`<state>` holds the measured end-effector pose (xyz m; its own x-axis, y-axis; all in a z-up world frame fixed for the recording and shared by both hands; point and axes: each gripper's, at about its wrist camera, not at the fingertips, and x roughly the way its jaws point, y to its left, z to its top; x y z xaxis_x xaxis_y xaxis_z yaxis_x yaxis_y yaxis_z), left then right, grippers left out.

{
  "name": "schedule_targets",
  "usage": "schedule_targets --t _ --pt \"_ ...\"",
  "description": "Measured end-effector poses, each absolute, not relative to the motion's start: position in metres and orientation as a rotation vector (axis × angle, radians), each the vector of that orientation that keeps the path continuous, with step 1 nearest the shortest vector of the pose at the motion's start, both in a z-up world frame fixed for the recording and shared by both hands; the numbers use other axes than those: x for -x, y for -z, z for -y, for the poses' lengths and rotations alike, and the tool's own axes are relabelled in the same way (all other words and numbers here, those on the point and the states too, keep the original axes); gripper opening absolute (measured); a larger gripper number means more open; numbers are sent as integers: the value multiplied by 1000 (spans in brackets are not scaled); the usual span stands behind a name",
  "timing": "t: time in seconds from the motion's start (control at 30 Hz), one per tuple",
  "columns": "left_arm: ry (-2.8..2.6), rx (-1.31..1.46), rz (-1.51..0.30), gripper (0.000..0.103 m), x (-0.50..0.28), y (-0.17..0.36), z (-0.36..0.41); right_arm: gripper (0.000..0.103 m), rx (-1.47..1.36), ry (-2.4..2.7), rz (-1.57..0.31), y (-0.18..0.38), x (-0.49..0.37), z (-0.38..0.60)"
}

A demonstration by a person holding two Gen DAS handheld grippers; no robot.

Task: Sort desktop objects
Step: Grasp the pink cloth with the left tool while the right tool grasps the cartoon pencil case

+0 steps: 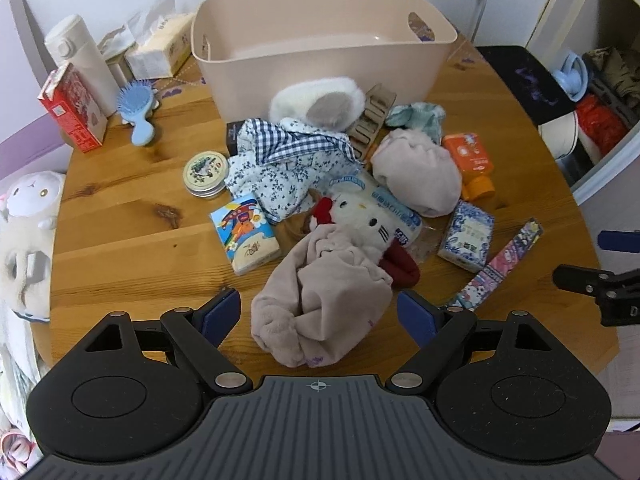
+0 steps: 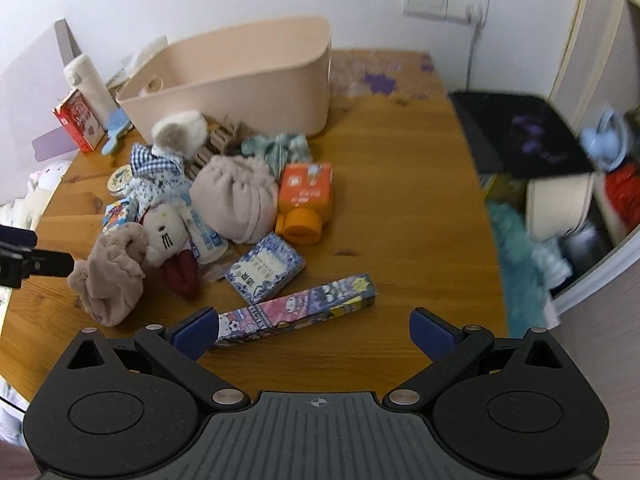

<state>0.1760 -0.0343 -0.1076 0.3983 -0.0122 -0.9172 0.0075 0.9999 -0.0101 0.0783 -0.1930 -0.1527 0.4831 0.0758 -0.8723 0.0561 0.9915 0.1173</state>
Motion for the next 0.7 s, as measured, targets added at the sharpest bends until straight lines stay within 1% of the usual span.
schedule_targets --t 0.2,0.4,0.63,0.7 --pt "23 -9 -1197 87 -185 129 40 103 -208 -30 -1154 183 -102 191" --pt "12 -7 -1225 87 -195 146 46 99 -269 -11 -1209 205 -119 191" --pt "14 -8 -1250 87 -206 168 53 88 -298 6 -1247 222 -135 182" --pt "18 -21 -1250 84 -206 172 55 88 -278 4 -1253 225 -137 177"
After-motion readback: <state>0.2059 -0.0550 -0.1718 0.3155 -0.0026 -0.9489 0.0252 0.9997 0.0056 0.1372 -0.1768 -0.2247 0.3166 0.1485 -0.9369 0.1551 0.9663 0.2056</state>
